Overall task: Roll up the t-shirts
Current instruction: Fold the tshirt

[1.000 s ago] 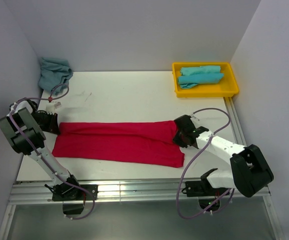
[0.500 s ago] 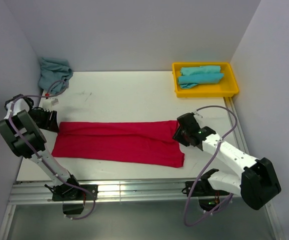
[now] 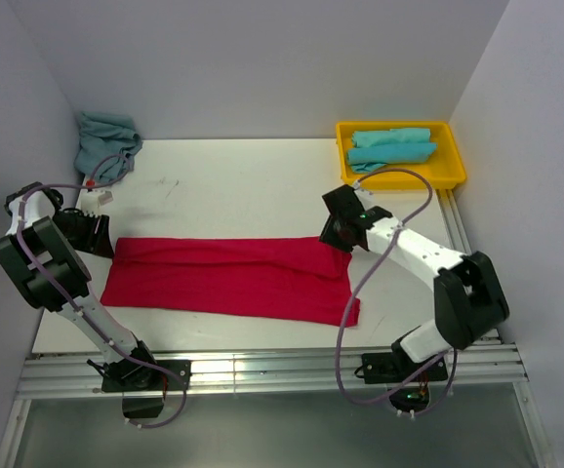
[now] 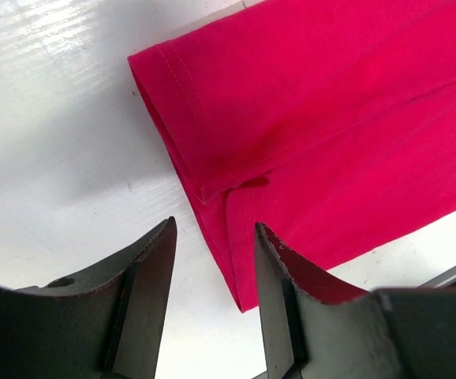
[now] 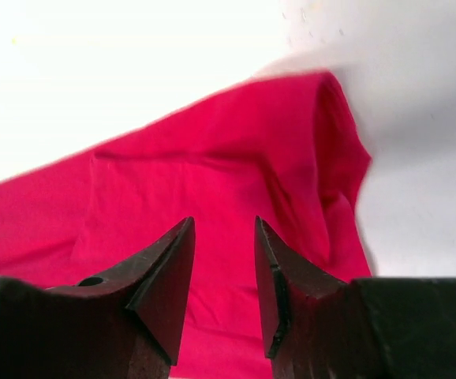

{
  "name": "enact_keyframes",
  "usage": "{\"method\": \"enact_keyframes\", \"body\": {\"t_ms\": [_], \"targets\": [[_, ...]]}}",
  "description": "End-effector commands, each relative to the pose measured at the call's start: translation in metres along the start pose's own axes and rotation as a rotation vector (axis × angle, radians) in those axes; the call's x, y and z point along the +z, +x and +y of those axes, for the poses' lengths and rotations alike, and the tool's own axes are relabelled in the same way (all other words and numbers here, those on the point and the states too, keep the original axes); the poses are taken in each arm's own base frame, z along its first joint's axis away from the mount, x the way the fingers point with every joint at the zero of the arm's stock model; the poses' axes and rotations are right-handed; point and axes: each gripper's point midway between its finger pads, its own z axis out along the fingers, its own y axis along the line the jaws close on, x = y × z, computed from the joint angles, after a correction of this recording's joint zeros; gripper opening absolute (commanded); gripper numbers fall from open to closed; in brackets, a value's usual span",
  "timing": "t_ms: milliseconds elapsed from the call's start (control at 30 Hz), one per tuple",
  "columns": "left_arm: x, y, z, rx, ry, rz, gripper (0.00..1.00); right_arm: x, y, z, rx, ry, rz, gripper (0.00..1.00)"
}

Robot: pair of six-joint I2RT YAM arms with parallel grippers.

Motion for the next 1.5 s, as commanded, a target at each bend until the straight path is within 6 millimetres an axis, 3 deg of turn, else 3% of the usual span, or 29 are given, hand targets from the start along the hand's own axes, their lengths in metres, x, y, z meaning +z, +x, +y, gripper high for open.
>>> {"method": "enact_keyframes", "body": {"t_ms": [0, 167, 500, 600, 733, 833, 1033, 1167, 1467], "targets": [[-0.024, -0.018, -0.004, 0.046, -0.026, -0.061, 0.49, 0.013, -0.014, 0.005, -0.045, 0.047, -0.009, 0.43], [-0.029, -0.022, -0.004, 0.050, -0.034, -0.071, 0.49, 0.030, -0.012, 0.001, -0.056, 0.103, 0.006, 0.42], [-0.033, -0.027, -0.004, 0.051, -0.032, -0.085, 0.48, 0.044, -0.003, 0.000, -0.068, 0.114, 0.038, 0.41], [-0.033, -0.027, -0.004, 0.050, -0.034, -0.085, 0.48, 0.045, -0.002, 0.002, -0.063, 0.102, 0.040, 0.35], [-0.032, -0.026, -0.004, 0.044, -0.031, -0.083, 0.47, 0.036, -0.006, 0.005, -0.051, 0.076, 0.022, 0.14], [-0.032, -0.027, -0.005, 0.043, -0.027, -0.086, 0.47, 0.023, -0.010, 0.009, -0.038, 0.036, -0.001, 0.05], [-0.030, -0.026, -0.005, 0.039, -0.020, -0.082, 0.47, -0.004, -0.007, 0.016, -0.019, -0.063, -0.028, 0.01], [-0.028, -0.025, -0.004, 0.042, -0.019, -0.078, 0.47, -0.017, 0.006, 0.017, -0.019, -0.121, -0.019, 0.00], [-0.024, -0.022, -0.005, 0.041, -0.006, -0.067, 0.46, -0.033, 0.058, 0.010, -0.052, -0.161, 0.032, 0.00]]}}
